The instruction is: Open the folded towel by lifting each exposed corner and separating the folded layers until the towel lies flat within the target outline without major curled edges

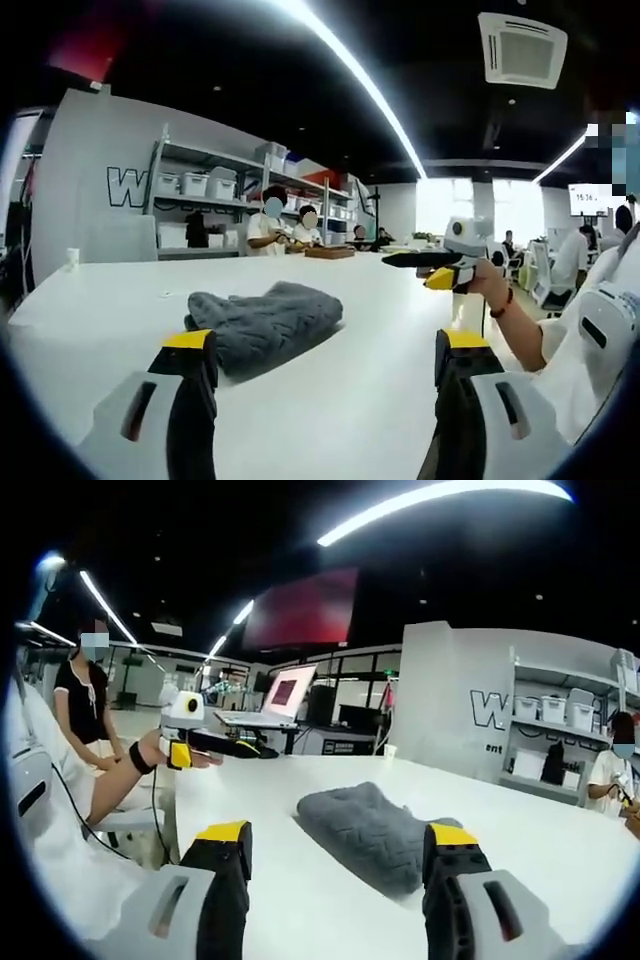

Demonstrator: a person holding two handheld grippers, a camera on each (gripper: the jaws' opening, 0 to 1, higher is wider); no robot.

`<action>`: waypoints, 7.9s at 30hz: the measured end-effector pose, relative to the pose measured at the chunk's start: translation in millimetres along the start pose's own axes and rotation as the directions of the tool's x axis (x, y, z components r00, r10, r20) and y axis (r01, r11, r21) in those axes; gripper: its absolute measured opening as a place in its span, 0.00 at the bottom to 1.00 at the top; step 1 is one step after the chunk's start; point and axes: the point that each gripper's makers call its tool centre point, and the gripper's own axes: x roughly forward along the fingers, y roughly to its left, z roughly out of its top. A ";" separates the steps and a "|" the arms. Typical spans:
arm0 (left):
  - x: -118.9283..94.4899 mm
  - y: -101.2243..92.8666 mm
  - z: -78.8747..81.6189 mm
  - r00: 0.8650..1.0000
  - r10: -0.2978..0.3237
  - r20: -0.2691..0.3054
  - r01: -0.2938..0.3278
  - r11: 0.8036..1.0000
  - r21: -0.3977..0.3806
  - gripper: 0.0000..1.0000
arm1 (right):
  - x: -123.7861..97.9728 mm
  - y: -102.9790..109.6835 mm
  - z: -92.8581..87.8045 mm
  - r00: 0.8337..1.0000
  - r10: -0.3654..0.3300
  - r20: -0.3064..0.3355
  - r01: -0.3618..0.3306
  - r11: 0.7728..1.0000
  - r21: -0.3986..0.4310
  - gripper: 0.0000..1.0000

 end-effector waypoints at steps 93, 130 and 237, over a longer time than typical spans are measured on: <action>61.0 41.2 -16.0 0.991 -0.005 -0.130 -0.009 0.994 -0.108 0.83 | 27.8 -55.7 -27.4 0.987 -0.070 -0.144 0.079 0.995 0.057 0.60; 79.1 46.9 -24.4 0.989 -0.003 -0.147 -0.017 0.991 -0.136 0.80 | 36.7 -75.3 -29.8 0.979 -0.118 -0.164 0.130 0.989 0.064 0.51; 114.2 87.7 -28.1 0.983 0.058 -0.172 -0.087 0.982 -0.167 0.74 | 85.0 -117.8 -43.3 0.966 -0.136 -0.219 0.175 0.969 0.174 0.44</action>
